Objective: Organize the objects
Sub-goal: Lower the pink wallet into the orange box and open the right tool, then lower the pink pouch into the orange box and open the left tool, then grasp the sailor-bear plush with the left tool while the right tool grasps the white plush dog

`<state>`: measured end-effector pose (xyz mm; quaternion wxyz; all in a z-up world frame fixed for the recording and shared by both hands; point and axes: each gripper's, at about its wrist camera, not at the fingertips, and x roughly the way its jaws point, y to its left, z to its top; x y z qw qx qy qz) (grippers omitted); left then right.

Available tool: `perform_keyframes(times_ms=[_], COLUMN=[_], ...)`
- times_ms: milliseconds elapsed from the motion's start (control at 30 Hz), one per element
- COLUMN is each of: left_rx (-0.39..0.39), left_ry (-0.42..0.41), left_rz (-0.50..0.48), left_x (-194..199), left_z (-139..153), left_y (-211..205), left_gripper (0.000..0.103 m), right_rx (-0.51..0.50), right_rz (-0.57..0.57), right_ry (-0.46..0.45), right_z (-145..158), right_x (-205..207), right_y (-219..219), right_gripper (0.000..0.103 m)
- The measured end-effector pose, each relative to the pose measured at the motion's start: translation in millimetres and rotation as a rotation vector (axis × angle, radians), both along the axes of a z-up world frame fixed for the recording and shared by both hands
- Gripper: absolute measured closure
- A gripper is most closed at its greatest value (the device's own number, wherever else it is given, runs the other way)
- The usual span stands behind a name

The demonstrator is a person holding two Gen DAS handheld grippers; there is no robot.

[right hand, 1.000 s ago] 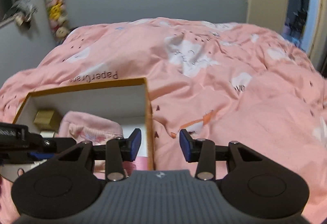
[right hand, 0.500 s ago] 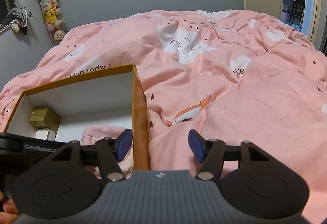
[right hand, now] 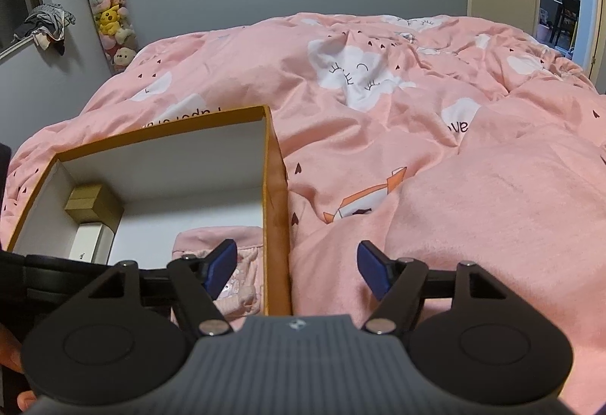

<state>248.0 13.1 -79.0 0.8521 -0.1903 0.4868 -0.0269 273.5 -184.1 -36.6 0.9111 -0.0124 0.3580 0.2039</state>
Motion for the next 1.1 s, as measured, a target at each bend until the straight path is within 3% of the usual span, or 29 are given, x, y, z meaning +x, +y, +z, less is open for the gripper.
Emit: perform_keyframes(times_ms=[167,300,500,633,800,967,1100], left_rx=[-0.059,-0.031,0.061,0.040,-0.020,-0.160,-0.164], left_ry=[-0.113,-0.236,-0.279,-0.183,-0.032,0.085,0.117], left_rz=[-0.014,-0.026,0.039,0.118,0.185,0.235,0.217], left_x=[-25.6,-66.9,-123.6,-148.2,-174.2,-195.1,-191.7], left_z=[30.1,62.5,86.4,77.9,51.9,23.9,12.4], left_y=[4.4,12.8,28.4,43.5,57.2,66.8,58.7], left_gripper=[0.053,0.053,0.053,0.053,0.053,0.045,0.043], right_rx=[0.009,0.029,0.094,0.116,0.054,0.028,-0.010], right_rz=[0.007,0.035,0.125,0.244,0.352,0.370,0.377], right_ry=[-0.052,-0.106,-0.095,-0.021,0.077,0.185,0.215], right_z=[12.3,25.6,38.0,32.7,9.3,-11.2,-19.0], right_x=[-13.6,-32.2,-68.3,-93.0,-115.9,-126.7,-132.2], right_y=[-0.3,-1.5,0.5,10.9,29.7,33.4,34.9], right_gripper=[0.029,0.027,0.027,0.027,0.033,0.034,0.034])
